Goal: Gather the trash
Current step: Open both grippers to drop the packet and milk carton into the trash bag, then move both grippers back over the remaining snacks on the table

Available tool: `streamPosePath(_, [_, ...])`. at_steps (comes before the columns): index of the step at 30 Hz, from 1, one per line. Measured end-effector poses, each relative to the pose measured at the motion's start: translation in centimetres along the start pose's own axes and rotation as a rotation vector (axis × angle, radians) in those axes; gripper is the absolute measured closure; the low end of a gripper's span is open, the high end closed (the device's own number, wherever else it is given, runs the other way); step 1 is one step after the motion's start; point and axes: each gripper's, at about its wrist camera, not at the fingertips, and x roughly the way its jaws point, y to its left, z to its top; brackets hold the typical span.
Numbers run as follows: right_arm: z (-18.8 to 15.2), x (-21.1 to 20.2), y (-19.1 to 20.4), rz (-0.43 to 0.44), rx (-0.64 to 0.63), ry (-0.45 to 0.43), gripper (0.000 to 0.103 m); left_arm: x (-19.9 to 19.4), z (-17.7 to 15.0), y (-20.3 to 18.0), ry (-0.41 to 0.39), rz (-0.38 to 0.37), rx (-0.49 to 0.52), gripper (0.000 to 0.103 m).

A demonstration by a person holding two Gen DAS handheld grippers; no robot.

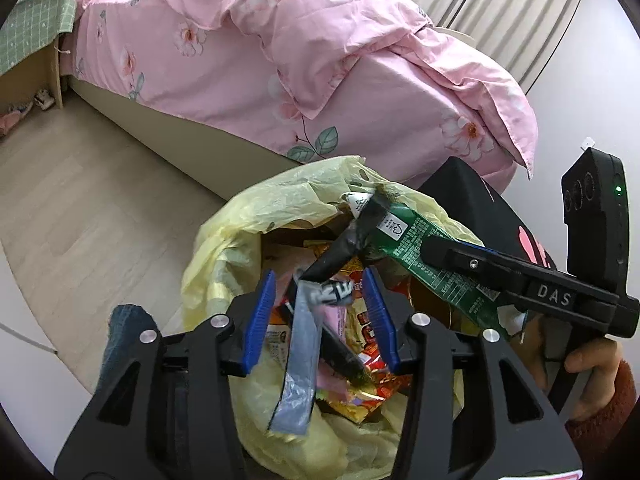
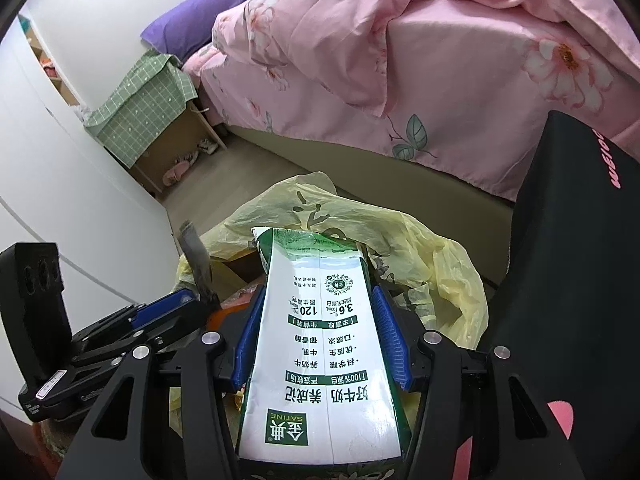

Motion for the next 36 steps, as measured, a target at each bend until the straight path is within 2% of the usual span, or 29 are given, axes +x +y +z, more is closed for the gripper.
streamPosePath(3, [-0.1, -0.3, 0.2, 0.010, 0.015, -0.016, 0.053, -1.3, -0.1, 0.0, -0.022, 0.019, 0.003, 0.052])
streamPosePath(6, [-0.1, -0.6, 0.4, 0.011, 0.036, -0.013, 0.052, -3.3, 0.2, 0.6, -0.075, 0.016, -0.036, 0.042])
streamPosePath(9, [-0.4, -2.1, 1.0, 0.025, 0.021, -0.048, 0.052, -5.4, 0.9, 1.3, -0.129, 0.030, -0.079, 0.035])
streamPosePath(16, [-2.7, -7.3, 0.9, 0.020, -0.017, -0.098, 0.052, -8.2, 0.7, 0.2, -0.181, 0.070, -0.073, 0.034])
streamPosePath(22, [-7.4, -14.5, -0.4, -0.160, -0.080, -0.182, 0.052, -8.7, -1.0, -4.5, -0.178, 0.033, 0.026, 0.033])
streamPosePath(27, [-12.6, -21.4, -2.6, -0.300, -0.075, -0.275, 0.052, -8.5, -2.9, -10.9, -0.148, -0.035, 0.159, 0.033])
streamPosePath(32, [-17.3, -26.1, -5.5, -0.389, -0.037, -0.296, 0.052, -8.1, -5.6, -17.8, -0.114, -0.114, 0.299, 0.033])
streamPosePath(33, [-18.8, -27.3, -6.4, -0.437, -0.023, -0.299, 0.052, -7.9, -6.0, -18.7, -0.106, -0.119, 0.321, 0.033])
streamPosePath(36, [-21.7, -29.5, -8.1, -0.512, 0.025, -0.308, 0.052, -7.0, -7.8, -21.7, -0.071, -0.143, 0.398, 0.033])
